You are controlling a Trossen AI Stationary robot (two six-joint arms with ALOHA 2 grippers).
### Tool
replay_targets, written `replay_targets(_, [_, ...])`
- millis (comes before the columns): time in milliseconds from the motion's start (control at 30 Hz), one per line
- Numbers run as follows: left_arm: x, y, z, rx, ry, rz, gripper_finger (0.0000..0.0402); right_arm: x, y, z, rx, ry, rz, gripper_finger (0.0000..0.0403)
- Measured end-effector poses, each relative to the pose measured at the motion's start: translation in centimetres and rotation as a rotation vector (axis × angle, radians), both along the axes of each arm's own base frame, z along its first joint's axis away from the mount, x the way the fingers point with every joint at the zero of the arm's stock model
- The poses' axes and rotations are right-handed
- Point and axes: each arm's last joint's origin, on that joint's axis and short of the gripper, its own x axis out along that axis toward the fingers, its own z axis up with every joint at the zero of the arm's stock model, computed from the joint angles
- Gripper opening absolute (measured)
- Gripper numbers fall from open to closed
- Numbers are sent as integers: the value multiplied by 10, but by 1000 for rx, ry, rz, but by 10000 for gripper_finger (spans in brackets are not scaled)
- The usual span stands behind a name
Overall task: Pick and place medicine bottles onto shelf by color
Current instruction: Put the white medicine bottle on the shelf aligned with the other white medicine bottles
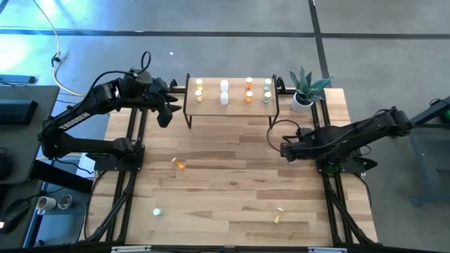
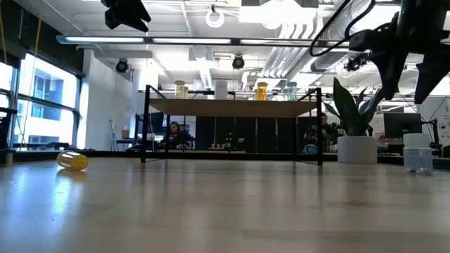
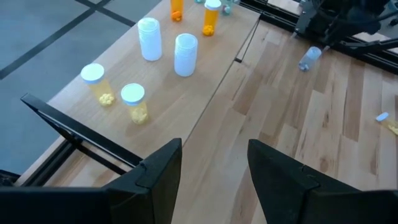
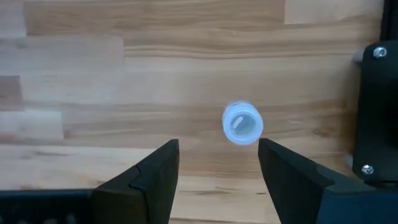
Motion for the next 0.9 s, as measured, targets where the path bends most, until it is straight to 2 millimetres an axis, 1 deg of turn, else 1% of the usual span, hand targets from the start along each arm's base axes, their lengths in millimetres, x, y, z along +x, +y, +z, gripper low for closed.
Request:
replay_targets(200, [0, 0, 0, 0, 0, 0, 175, 8, 2, -10, -11, 59, -34, 211])
replay_targets(900, [0, 0, 0, 0, 0, 0, 174, 30, 7, -46, -58, 243, -275, 211])
